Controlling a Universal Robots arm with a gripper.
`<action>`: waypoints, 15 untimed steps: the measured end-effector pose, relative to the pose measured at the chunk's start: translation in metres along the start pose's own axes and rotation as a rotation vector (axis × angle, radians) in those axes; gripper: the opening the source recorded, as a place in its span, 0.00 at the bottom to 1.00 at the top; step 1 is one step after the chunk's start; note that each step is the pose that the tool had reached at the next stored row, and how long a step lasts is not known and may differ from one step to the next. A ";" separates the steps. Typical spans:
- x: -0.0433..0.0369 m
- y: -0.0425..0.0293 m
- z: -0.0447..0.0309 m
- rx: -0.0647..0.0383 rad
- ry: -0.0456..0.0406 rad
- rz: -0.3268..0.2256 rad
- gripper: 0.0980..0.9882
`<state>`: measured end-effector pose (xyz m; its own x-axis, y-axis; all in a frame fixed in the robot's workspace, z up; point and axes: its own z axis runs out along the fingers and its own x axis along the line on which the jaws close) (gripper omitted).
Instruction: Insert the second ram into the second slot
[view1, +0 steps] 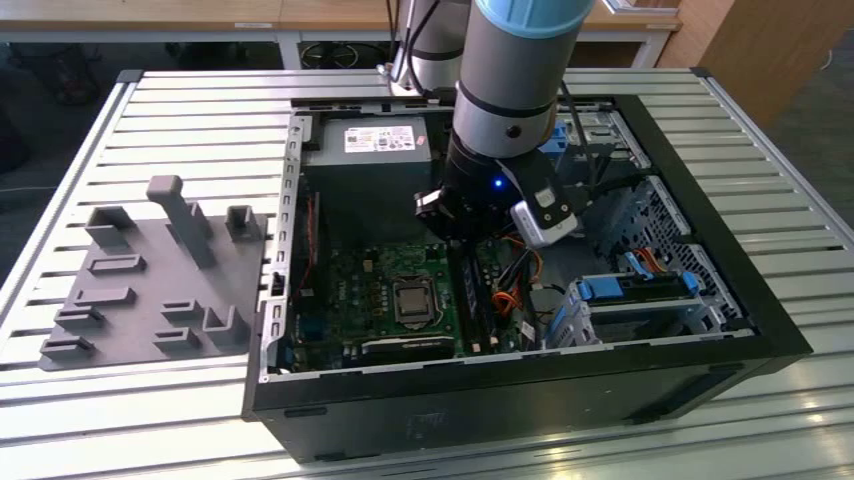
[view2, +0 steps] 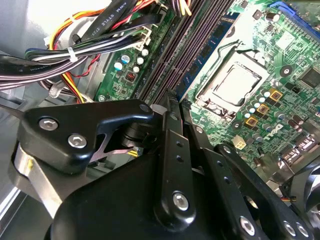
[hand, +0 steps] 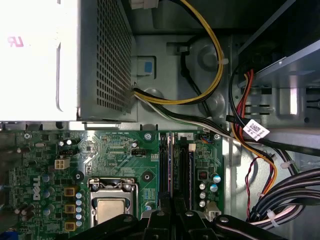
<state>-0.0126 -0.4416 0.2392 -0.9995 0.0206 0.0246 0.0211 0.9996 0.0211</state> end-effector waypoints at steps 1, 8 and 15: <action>0.0000 0.0000 0.0003 0.000 0.0000 0.000 0.04; -0.0001 -0.0002 0.0025 0.004 -0.0001 0.000 0.04; -0.0001 -0.0029 0.0041 0.005 -0.0001 0.000 0.04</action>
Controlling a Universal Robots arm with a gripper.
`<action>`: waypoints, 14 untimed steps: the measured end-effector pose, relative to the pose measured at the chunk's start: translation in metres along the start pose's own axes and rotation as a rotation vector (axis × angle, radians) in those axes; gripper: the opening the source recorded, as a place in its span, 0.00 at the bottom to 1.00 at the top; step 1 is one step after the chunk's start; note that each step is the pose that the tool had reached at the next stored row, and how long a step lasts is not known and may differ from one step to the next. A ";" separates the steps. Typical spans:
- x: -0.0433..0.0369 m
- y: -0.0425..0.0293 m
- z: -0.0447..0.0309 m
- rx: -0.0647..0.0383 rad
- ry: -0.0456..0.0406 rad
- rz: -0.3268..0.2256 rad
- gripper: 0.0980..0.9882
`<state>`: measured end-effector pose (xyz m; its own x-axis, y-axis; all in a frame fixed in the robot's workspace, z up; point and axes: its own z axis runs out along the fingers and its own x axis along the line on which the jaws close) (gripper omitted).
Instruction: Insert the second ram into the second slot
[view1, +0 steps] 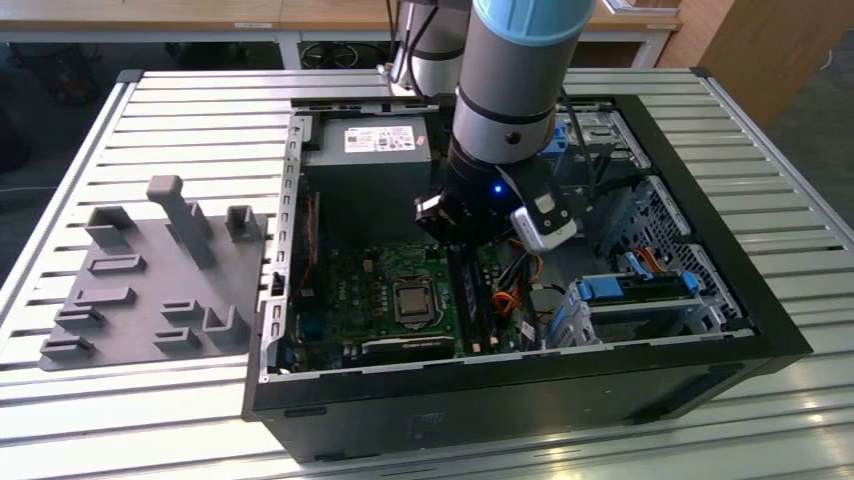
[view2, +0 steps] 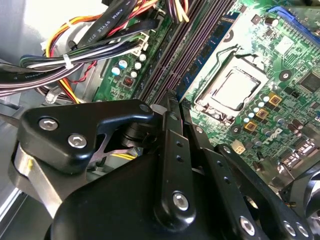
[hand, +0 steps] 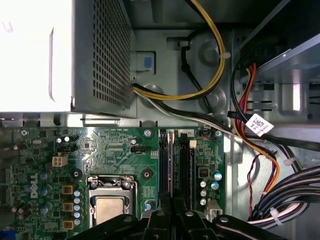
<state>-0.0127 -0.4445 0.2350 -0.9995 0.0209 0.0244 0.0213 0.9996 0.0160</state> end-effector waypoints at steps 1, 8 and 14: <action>-0.0001 -0.0002 0.0000 0.000 0.0000 0.000 0.04; -0.0001 -0.0050 0.0003 0.000 0.0000 0.000 0.04; -0.0002 -0.0114 0.0007 0.000 0.0000 0.000 0.04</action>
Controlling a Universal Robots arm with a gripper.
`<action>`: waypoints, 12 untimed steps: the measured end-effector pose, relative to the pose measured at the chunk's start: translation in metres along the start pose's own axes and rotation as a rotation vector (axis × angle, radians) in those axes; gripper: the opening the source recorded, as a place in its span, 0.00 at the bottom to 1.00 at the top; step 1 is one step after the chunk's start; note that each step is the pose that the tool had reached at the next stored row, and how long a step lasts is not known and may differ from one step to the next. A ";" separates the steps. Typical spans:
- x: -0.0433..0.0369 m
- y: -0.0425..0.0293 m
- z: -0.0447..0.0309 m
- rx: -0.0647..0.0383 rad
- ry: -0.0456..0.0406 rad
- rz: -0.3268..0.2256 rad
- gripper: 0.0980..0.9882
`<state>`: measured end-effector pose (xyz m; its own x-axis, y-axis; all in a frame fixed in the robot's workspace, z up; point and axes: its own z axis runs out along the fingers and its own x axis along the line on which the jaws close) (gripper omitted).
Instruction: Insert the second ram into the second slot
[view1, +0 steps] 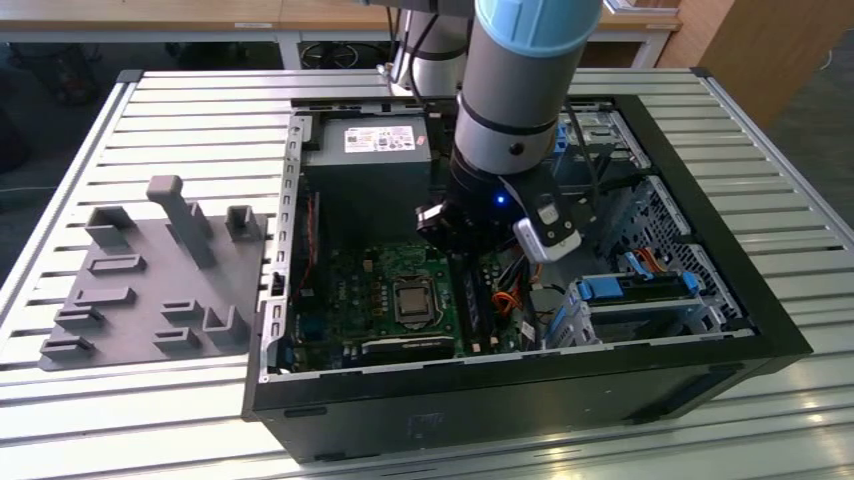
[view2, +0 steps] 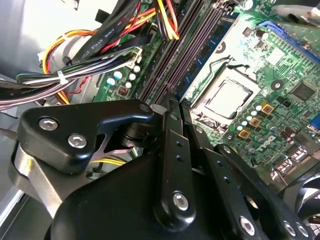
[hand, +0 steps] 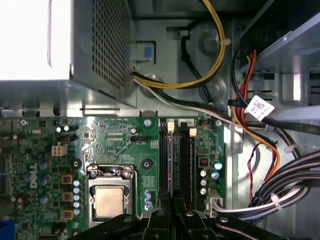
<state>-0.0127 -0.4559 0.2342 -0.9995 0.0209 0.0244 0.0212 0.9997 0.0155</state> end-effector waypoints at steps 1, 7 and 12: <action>0.0000 -0.0001 0.0002 0.000 0.0000 0.000 0.04; -0.0002 -0.0002 0.0038 0.000 0.0006 -0.006 0.04; -0.0006 -0.0003 0.0057 0.001 0.0008 -0.011 0.04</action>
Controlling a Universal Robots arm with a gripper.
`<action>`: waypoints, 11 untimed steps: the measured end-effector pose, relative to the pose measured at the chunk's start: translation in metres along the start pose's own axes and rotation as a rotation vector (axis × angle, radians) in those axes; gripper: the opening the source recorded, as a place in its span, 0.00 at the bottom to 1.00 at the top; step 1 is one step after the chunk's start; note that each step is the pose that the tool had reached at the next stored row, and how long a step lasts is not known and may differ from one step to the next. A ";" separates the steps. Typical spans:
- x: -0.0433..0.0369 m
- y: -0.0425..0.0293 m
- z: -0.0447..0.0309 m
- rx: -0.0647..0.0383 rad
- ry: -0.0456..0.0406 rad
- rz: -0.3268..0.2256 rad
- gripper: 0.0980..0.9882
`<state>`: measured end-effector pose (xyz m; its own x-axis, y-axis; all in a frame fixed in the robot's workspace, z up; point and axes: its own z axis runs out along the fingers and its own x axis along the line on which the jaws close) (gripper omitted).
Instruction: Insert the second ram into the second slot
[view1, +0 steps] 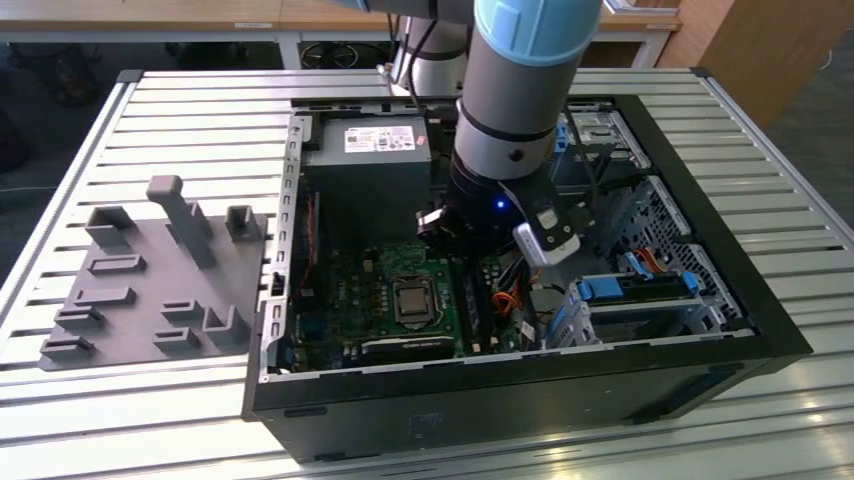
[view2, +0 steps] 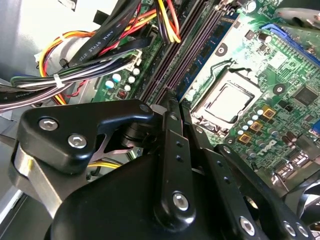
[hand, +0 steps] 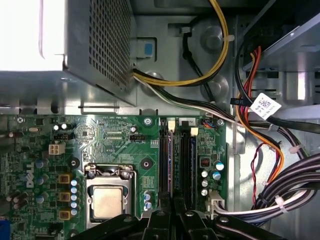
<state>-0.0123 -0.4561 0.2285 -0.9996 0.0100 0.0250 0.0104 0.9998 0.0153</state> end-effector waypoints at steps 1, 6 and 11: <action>-0.0003 0.0000 0.0002 0.000 0.0000 -0.001 0.04; -0.0009 -0.0017 0.0007 0.000 0.0000 -0.002 0.04; -0.0010 -0.0033 0.0022 0.000 0.0000 -0.002 0.04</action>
<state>-0.0114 -0.4594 0.2262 -0.9997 0.0081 0.0250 0.0085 0.9998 0.0155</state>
